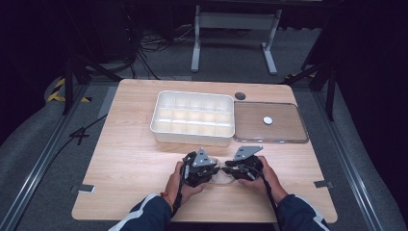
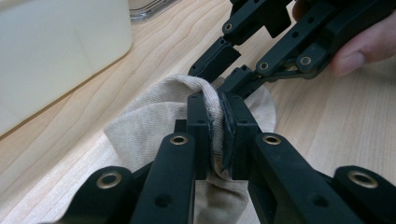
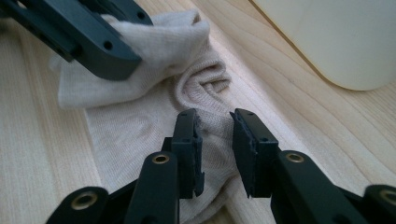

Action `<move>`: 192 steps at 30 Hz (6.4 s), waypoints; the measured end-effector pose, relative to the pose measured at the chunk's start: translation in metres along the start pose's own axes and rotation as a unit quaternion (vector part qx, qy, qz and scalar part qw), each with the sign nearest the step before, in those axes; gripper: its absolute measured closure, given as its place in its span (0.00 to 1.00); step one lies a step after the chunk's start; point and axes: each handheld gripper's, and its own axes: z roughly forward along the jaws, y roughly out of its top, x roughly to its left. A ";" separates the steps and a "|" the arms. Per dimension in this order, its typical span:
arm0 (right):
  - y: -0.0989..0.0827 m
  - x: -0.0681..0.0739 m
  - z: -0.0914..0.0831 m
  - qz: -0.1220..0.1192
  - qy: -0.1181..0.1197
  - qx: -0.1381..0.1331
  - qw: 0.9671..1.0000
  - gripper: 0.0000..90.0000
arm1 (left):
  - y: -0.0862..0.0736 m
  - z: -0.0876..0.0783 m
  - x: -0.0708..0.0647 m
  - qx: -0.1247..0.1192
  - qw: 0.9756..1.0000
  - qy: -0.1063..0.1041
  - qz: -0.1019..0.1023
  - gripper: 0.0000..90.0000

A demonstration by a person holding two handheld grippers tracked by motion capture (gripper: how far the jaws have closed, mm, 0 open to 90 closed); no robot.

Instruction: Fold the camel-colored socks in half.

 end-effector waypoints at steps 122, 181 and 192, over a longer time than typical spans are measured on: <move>0.012 0.022 -0.004 -0.063 0.012 -0.005 0.998 0.90 | -0.022 -0.016 0.011 0.028 0.999 -0.020 0.008 0.75; 0.012 0.021 -0.006 -0.047 -0.004 -0.028 0.998 0.82 | -0.019 -0.020 0.021 -0.019 0.999 -0.016 -0.028 0.91; 0.011 0.028 0.004 -0.061 -0.009 -0.001 0.998 0.87 | -0.015 -0.020 0.016 -0.029 0.999 -0.013 -0.019 0.91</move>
